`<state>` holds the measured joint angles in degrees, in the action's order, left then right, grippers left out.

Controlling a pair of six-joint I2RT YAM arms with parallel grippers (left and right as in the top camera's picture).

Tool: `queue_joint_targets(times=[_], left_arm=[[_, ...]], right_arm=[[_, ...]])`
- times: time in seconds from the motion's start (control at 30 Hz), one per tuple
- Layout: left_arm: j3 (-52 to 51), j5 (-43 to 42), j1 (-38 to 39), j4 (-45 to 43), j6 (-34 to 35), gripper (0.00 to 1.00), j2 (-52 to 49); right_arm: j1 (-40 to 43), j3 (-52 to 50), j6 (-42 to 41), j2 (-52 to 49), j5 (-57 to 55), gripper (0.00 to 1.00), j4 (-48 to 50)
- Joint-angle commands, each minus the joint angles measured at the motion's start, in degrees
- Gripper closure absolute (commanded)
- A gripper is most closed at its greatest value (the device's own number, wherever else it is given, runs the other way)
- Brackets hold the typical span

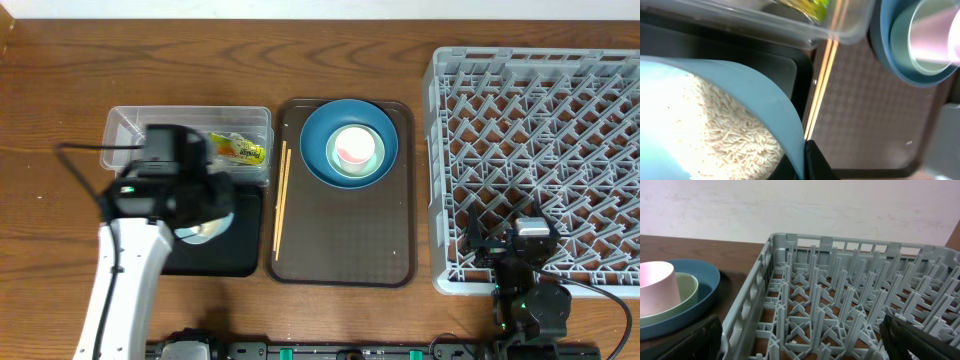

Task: Sort waste into correct bins and load items into the dishwasher rack
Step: 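Tilt the bowl over the black tray to pour out the rice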

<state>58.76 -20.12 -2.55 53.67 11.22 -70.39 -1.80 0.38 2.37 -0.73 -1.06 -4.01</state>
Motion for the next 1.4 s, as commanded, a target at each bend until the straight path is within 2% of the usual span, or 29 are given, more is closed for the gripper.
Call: queue_joint_targets(times=[0.0, 0.17, 0.33, 0.93, 1.13, 1.37], left_arm=[[-0.9, -12.0, -7.8, 0.0, -5.0, 0.94, 0.3], [-4.8, -20.0, -16.0, -2.8, -6.3, 0.94, 0.2], [-9.5, -24.5, -20.3, -6.8, -6.3, 0.94, -0.2], [-11.7, -31.5, -20.9, -8.8, -6.5, 0.94, -2.7], [-11.7, -39.8, -22.5, -10.0, -7.2, 0.94, -2.9], [-11.7, -47.6, -29.4, -10.5, -7.2, 0.94, -2.9]], right_arm=[[0.0, -0.1, 0.7, 0.0, -0.2, 0.01, -0.2], [0.0, -0.1, 0.7, 0.0, -0.2, 0.01, -0.2], [0.0, -0.1, 0.7, 0.0, -0.2, 0.01, -0.2], [0.0, -0.1, 0.7, 0.0, -0.2, 0.01, -0.2], [0.0, -0.1, 0.7, 0.0, -0.2, 0.01, -0.2], [0.0, -0.1, 0.7, 0.0, -0.2, 0.01, -0.2]])
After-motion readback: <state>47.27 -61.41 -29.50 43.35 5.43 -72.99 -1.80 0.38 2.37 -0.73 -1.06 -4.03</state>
